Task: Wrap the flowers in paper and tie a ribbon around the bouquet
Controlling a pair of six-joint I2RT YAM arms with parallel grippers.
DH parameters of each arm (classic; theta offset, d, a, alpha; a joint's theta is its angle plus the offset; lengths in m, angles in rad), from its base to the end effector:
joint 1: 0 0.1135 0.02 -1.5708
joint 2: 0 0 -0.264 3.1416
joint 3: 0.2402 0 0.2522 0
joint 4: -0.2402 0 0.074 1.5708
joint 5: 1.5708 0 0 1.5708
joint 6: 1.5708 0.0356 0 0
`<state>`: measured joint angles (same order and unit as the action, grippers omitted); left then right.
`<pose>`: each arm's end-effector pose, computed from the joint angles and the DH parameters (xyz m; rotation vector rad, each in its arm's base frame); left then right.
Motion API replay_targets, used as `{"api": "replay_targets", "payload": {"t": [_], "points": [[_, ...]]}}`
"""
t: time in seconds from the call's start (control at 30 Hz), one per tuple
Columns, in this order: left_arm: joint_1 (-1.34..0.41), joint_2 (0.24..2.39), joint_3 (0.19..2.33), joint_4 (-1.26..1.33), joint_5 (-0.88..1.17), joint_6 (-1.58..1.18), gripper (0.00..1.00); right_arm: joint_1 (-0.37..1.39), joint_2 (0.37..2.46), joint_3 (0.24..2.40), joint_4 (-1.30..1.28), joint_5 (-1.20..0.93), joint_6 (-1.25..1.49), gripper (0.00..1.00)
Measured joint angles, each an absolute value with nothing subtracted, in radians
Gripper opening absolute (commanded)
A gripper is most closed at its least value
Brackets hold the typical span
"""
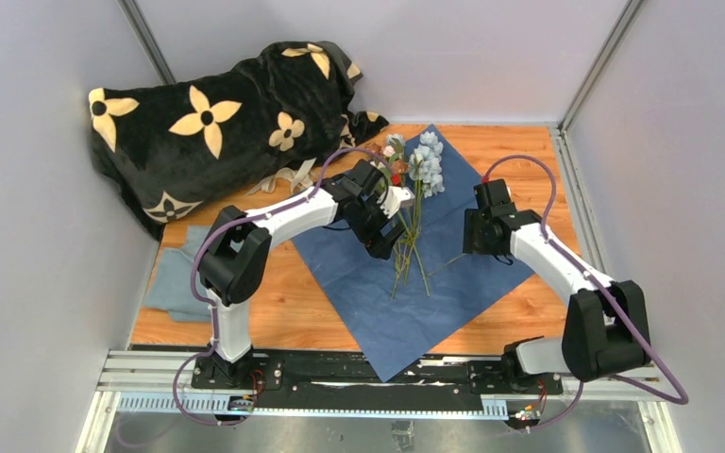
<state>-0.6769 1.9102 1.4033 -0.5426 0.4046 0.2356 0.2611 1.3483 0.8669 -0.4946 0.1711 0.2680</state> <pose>0.3064 -0.2642 0.2034 1.2930 2.3067 -0.6826 0.2603 0.0633 0.2204 0.0751 2.5244 -0.0067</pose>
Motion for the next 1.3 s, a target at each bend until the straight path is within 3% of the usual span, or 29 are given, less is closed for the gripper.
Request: {"api": "replay_targets", "payload": {"t": [0.33, 0.53, 0.73, 0.97, 1.13, 1.3], "points": [[-0.675, 1.910, 1.404, -0.550, 0.405, 0.238, 0.90, 0.186, 1.463, 0.889, -0.415, 0.213, 0.516, 0.61], [-0.665, 1.906, 1.406, -0.564, 0.405, 0.256, 0.90, 0.185, 1.581, 0.912, -0.342, 0.205, 0.588, 0.38], [-0.610, 1.902, 1.476, -0.641, 0.392, 0.305, 0.90, 0.184, 1.630, 0.925, -0.304, 0.203, 0.588, 0.00], [-0.482, 1.827, 1.539, -0.722, 0.390, 0.363, 0.91, 0.211, 1.512, 0.933, -0.303, 0.199, 0.427, 0.00], [-0.391, 1.744, 1.526, -0.766, 0.394, 0.392, 0.91, 0.366, 1.406, 1.054, -0.273, 0.091, 0.287, 0.00], [-0.318, 1.679, 1.494, -0.793, 0.403, 0.394, 0.91, 0.487, 1.465, 1.152, -0.202, 0.003, 0.303, 0.00]]}}
